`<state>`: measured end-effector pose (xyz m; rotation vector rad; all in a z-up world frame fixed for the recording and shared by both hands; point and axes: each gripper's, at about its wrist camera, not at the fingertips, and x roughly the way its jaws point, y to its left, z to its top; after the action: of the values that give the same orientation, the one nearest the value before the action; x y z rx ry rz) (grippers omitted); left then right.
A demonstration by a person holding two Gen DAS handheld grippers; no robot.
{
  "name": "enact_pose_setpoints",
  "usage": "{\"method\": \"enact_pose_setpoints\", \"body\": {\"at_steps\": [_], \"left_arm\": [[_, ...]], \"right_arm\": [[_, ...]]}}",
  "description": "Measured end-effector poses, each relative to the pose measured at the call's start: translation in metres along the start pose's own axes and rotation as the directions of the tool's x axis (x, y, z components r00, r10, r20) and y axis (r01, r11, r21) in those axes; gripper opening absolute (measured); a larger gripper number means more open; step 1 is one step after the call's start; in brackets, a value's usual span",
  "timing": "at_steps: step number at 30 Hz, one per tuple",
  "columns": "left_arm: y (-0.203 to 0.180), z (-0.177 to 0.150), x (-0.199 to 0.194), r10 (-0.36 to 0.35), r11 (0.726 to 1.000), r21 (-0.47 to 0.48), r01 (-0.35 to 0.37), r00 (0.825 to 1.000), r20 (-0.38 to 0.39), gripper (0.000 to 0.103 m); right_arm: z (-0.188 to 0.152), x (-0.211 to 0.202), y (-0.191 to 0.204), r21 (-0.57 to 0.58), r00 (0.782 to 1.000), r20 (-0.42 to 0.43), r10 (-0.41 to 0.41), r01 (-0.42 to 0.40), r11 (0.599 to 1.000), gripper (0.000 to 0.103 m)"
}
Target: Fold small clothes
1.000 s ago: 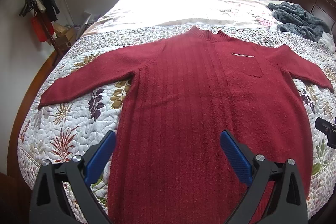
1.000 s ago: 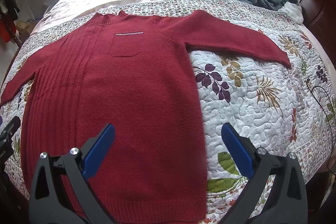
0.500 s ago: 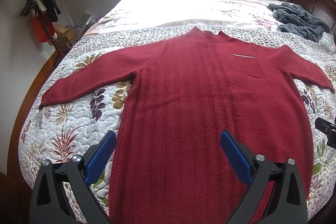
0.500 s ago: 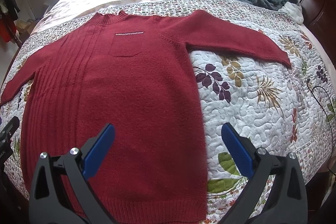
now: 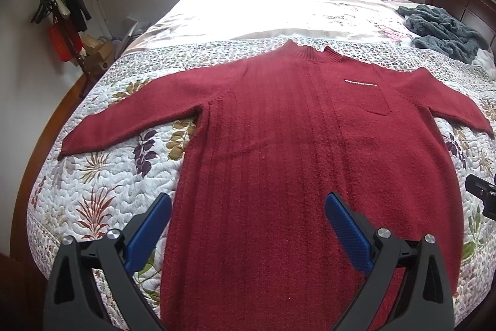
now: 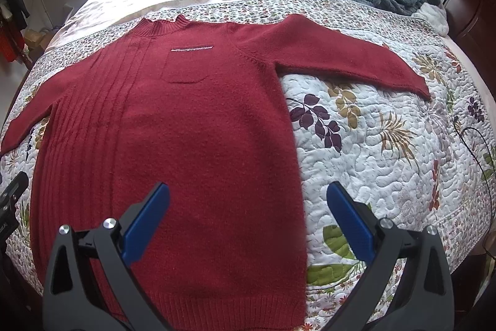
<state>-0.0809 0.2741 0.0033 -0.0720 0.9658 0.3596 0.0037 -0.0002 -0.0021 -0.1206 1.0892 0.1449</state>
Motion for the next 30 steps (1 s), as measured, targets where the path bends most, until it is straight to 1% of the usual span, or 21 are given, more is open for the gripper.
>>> {"method": "enact_pose_setpoints", "body": {"at_steps": [30], "left_arm": [[0.0040,0.0041,-0.0025,0.014,1.000,-0.010,-0.014,1.000,0.013,0.099]], "right_arm": [[0.0043,0.0008,0.0023,-0.001,1.000,0.005,0.000,0.000,1.000,0.100]]}}
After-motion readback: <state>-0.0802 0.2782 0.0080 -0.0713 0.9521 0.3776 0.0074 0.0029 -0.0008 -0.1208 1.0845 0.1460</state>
